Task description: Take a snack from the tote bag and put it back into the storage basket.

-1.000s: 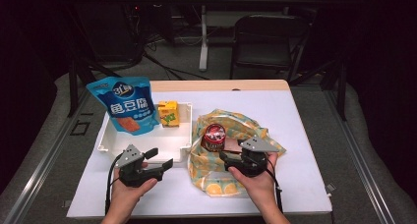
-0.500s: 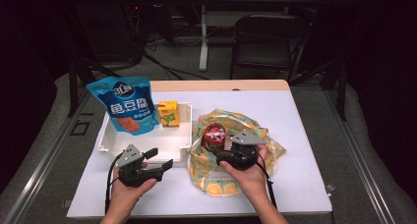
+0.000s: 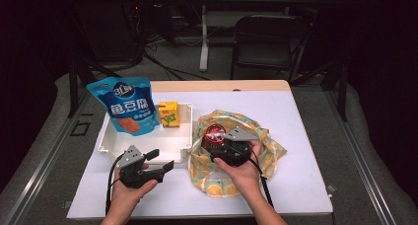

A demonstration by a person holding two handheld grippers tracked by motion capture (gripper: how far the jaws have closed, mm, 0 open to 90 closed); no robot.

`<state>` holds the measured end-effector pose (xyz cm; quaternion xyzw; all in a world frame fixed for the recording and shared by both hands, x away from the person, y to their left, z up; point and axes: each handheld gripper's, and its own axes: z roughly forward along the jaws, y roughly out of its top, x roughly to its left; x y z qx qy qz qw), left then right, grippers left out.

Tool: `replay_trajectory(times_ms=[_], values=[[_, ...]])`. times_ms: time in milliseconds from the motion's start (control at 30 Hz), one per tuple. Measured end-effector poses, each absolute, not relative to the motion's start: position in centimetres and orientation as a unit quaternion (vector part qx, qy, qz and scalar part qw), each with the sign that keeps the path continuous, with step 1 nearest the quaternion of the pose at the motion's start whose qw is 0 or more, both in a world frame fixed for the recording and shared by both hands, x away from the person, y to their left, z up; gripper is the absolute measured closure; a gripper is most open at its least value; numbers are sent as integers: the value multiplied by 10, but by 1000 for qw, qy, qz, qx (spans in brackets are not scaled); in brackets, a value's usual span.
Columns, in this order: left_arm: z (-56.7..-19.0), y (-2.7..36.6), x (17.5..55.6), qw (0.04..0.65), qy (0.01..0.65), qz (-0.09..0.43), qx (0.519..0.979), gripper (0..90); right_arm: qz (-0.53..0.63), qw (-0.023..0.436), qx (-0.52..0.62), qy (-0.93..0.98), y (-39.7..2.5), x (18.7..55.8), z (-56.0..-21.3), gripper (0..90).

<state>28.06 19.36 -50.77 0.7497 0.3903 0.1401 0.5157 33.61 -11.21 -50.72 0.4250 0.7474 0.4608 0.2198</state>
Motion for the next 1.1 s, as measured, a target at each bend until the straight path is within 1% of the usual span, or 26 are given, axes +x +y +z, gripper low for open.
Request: replay_trajectory(times_ms=[633,933,1033,1100], values=[[-510,191,280,516,388,135,751,271,451,228,441,741,-98,354,-516,216],[-511,189,280,515,386,134,753,271,447,242,435,743,-97,353,-516,245],[-511,189,280,514,384,134,756,271,451,235,431,745,-99,352,-515,249],[-511,188,280,514,383,133,756,270,454,238,430,743,-99,351,-514,250]])
